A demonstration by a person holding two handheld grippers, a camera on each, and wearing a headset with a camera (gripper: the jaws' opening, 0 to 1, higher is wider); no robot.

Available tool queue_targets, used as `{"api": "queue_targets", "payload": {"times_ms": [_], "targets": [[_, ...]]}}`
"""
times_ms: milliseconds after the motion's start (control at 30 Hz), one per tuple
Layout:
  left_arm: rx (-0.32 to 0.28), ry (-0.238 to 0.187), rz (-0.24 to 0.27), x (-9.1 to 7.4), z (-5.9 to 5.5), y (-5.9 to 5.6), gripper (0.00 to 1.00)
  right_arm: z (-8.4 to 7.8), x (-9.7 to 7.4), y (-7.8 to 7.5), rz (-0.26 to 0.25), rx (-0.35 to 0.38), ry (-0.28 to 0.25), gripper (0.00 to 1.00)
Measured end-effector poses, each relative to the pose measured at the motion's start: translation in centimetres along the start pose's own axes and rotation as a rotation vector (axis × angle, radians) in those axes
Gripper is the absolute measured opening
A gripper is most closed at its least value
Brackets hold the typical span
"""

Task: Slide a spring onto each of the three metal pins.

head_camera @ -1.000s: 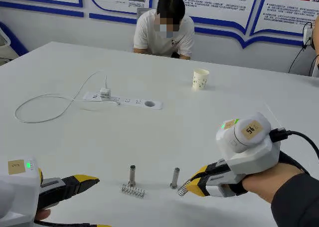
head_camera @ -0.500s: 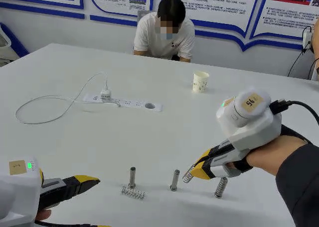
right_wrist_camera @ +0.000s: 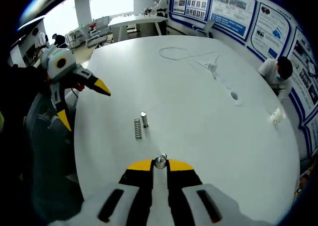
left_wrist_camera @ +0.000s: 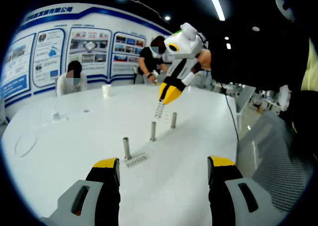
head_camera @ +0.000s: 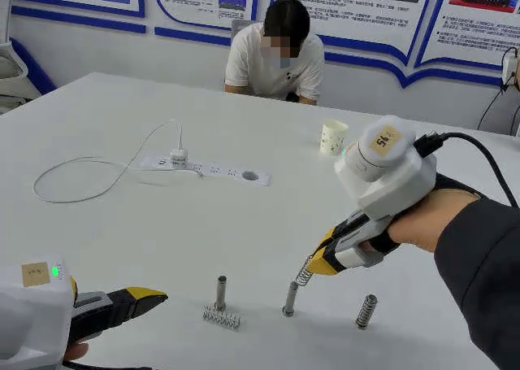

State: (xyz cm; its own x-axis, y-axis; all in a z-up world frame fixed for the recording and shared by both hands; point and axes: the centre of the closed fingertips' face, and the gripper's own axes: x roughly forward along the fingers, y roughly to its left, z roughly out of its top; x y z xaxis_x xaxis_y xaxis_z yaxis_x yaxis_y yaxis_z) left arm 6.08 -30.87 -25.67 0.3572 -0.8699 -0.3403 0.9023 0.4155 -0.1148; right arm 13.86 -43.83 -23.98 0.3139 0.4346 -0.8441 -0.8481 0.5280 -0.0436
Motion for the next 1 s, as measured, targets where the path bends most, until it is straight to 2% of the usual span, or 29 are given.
{"api": "queue_targets", "payload": {"times_ms": [400, 1000], "targets": [[-0.006, -0.005, 0.009, -0.1, 0.1, 0.2, 0.73, 0.0, 1.3, -0.3, 0.038, -0.01, 0.065, 0.11], [-0.01, -0.003, 0.011, -0.1, -0.1, 0.3, 0.73, -0.3, 2.1, -0.4, 0.06, -0.007, 0.113, 0.11]]}}
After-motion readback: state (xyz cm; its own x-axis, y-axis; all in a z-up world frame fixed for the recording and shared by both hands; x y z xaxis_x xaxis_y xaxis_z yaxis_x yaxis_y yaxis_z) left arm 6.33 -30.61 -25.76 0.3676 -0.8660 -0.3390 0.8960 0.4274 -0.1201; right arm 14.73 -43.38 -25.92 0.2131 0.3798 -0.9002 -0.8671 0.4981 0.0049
